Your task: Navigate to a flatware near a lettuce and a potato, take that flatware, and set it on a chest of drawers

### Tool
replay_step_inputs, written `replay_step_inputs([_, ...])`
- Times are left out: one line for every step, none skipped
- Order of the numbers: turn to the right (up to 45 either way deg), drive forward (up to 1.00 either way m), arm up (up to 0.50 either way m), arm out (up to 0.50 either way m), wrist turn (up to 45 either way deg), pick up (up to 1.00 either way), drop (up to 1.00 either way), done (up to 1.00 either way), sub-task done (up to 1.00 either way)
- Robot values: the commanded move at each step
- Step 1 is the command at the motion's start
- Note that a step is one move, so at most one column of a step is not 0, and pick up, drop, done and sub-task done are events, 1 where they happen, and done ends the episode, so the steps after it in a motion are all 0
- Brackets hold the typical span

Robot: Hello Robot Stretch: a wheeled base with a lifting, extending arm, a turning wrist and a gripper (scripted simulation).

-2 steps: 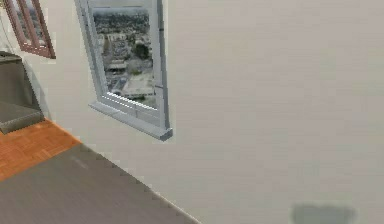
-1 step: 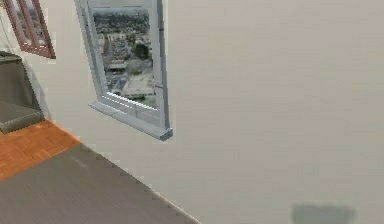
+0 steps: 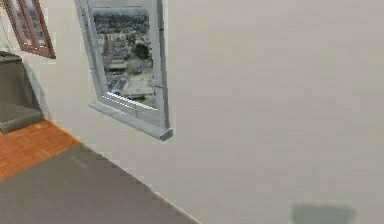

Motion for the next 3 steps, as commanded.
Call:
replay_step_inputs([0.0, 0.0, 0.0, 0.0, 0.0, 1.0, 0.0, 0.0, 0.0])
replay_step_inputs([0.0, 0.0, 0.1, 0.0, 0.0, 0.0, 0.0, 0.0, 0.0])
replay_step_inputs([0.0, 0.0, 0.06, 0.0, 0.0, 0.0, 0.0, 0.0, 0.0])
